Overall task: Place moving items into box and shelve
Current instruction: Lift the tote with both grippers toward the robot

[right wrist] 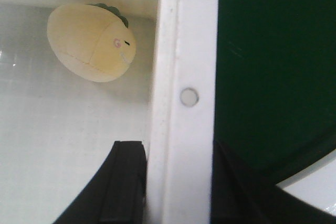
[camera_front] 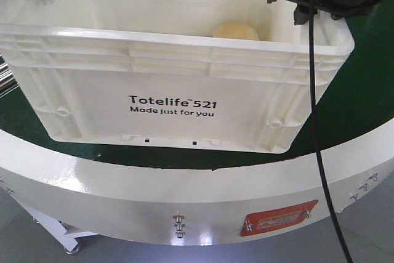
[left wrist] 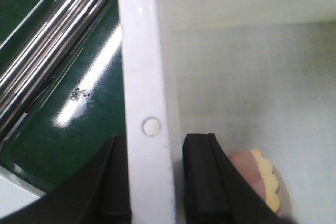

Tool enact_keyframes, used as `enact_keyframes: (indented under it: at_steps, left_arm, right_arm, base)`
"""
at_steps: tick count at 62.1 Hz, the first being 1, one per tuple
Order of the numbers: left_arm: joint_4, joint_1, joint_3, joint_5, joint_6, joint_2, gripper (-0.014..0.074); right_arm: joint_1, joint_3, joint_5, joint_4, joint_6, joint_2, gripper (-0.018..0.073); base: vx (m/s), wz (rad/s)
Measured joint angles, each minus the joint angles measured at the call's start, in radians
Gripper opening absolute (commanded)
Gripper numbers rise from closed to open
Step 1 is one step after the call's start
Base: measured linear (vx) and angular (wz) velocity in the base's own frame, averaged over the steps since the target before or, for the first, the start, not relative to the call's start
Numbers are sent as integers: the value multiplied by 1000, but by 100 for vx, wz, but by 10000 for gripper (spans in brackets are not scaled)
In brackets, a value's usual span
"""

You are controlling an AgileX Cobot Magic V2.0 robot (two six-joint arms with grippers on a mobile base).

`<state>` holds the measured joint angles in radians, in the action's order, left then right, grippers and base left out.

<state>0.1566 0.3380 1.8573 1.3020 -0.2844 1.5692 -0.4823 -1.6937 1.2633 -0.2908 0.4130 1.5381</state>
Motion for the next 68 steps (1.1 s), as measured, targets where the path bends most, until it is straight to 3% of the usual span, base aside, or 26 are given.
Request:
enact_keyframes:
  at_steps: [16,23,39,49,68]
  left_arm:
    - [166,136,-57,21,-147,-151,88]
    - [210,200,-198,5,-228,-249,90]
    - [226,311,-540,-66,-404,-443,92]
    - [231,331,-647,-108,-453,-498,94]
    - [247,333,-654,-139,-457,-502,94]
  right_arm:
    - [-107,45,41,-107,152,-114,-9]
    - [-156,145,43,-128,208,-192,-8]
    - [-291,354,43,-187,337,-338,1]
    - [-326,396,43,-203,375,-358,1]
    - [-329,400,43,-220,381,-361,1]
  base:
    - [0,0]
    - [0,0]
    - [0,0]
    - [0,0]
    - [0,0]
